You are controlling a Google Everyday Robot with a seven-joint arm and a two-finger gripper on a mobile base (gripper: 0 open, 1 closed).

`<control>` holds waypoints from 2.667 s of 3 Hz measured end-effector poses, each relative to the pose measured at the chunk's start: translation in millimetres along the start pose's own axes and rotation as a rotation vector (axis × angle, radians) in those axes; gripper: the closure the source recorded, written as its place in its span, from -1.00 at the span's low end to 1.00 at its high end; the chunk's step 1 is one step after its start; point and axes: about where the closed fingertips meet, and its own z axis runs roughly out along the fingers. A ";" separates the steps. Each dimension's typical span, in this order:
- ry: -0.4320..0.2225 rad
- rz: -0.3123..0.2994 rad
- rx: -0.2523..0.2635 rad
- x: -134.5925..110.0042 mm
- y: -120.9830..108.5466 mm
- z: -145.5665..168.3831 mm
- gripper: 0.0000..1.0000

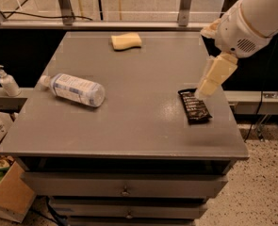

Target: Move sponge near rxbar chocolate

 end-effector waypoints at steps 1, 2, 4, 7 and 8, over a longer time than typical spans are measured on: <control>-0.068 0.029 0.025 -10.9 -39.5 30.4 -1.00; -0.106 0.066 0.054 -20.2 -79.3 63.7 -1.00; -0.101 0.113 0.088 -26.8 -117.8 100.8 -1.00; -0.247 0.232 0.122 -45.1 -160.9 138.0 -1.00; -0.305 0.320 0.150 -52.9 -190.0 160.8 -1.00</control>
Offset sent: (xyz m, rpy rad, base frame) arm 0.1628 0.0367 -0.0345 0.1746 -0.0766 -0.0975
